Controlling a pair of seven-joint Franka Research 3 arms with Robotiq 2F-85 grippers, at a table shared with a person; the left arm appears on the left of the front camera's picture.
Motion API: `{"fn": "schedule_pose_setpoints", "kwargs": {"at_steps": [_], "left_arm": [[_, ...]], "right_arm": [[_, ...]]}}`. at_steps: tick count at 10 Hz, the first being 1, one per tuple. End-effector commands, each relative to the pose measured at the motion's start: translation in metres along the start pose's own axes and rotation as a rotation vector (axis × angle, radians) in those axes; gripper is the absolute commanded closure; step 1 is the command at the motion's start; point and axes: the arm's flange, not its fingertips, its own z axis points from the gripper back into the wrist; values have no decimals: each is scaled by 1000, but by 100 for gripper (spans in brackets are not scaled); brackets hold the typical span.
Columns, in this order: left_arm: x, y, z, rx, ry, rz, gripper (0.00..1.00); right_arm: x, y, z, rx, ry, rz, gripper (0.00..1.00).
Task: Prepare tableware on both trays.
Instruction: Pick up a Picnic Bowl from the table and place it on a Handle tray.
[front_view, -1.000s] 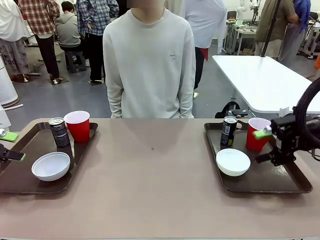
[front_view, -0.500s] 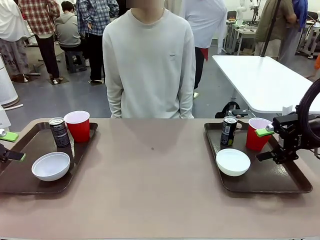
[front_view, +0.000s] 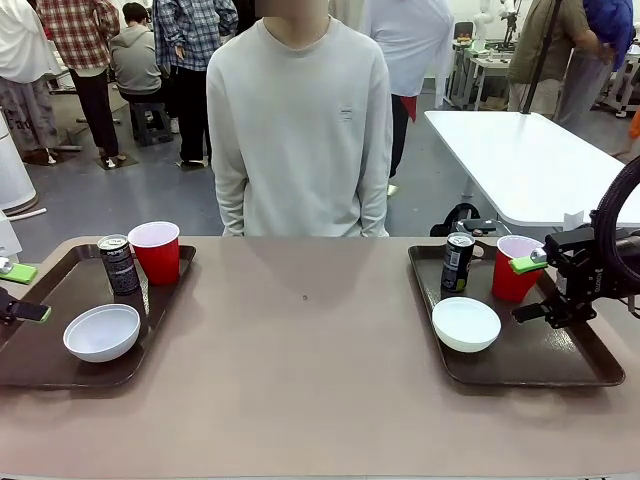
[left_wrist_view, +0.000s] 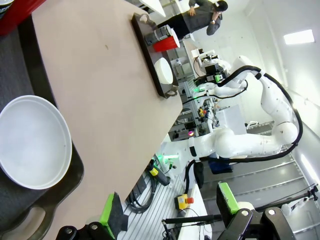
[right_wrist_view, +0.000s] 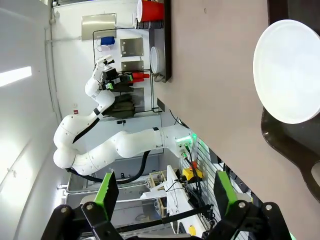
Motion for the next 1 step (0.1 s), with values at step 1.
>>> {"fn": "schedule_pose_setpoints", "kwargs": {"at_steps": [1], "left_arm": [[-3,0,3,-7,5,-17,0]], "right_arm": [[0,6,-1,16,-9,-19,0]]}}
